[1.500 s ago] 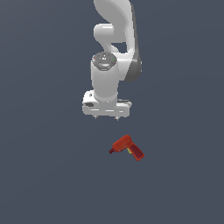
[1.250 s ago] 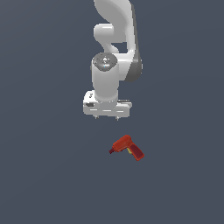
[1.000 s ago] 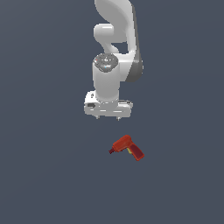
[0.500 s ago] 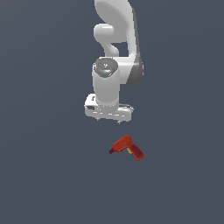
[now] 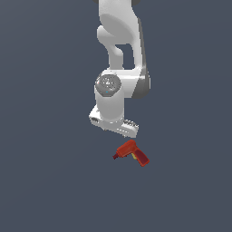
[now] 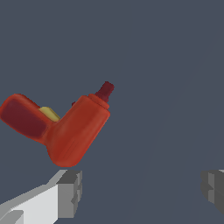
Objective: Pick up the object and move it to a goal position.
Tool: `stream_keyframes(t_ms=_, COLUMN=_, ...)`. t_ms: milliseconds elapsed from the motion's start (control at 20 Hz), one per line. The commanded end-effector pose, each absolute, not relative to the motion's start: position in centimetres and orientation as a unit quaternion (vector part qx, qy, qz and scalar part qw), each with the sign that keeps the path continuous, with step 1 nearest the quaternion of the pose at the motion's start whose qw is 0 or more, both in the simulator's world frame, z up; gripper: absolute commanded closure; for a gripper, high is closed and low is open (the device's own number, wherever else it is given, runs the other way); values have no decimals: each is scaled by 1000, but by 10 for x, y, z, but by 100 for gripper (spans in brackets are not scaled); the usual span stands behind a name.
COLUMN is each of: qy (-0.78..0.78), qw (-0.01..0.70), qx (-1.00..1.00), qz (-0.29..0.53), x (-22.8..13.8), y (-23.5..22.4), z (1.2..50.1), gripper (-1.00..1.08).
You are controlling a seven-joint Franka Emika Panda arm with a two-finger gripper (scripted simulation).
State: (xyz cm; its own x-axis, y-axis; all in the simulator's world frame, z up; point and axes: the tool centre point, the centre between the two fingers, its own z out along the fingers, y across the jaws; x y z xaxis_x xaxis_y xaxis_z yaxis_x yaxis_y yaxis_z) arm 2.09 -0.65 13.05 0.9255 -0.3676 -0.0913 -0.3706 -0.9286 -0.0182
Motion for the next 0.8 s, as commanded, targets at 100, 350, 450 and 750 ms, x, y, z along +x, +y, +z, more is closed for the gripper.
stream_keyframes(t_ms=100, qy=254, qw=26, qx=-965, qz=58, x=35, y=1, z=115, gripper=-100)
stream_keyframes(t_ms=350, qy=325, qw=33, qx=-942, qz=77, x=50, y=9, z=98, gripper=-100)
stream_keyframes(t_ms=450, qy=352, qw=36, qx=-931, qz=84, x=55, y=13, z=90, gripper=-100)
stream_keyframes(t_ms=750, qy=417, qw=41, qx=-902, qz=104, x=67, y=23, z=71, gripper=-100)
